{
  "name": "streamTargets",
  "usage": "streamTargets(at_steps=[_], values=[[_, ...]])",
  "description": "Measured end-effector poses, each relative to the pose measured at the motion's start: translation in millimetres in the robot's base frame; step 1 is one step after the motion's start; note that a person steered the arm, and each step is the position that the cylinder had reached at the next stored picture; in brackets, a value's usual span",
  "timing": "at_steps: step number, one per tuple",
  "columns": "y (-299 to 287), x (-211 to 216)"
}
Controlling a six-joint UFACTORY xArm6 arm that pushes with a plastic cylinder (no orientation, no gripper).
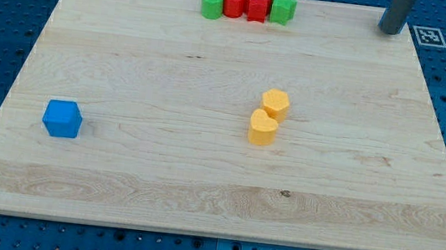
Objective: Move the yellow hexagon to the center right
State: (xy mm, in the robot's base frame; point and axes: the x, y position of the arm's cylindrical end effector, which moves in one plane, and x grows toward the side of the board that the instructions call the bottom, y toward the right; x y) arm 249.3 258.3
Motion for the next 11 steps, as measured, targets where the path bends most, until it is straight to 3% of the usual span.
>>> streamTargets(at_steps=[1,3,6,11], values=[[0.0,8.0],[-12.5,65.2],[-106.8,135.0],[-277.1,170.3]])
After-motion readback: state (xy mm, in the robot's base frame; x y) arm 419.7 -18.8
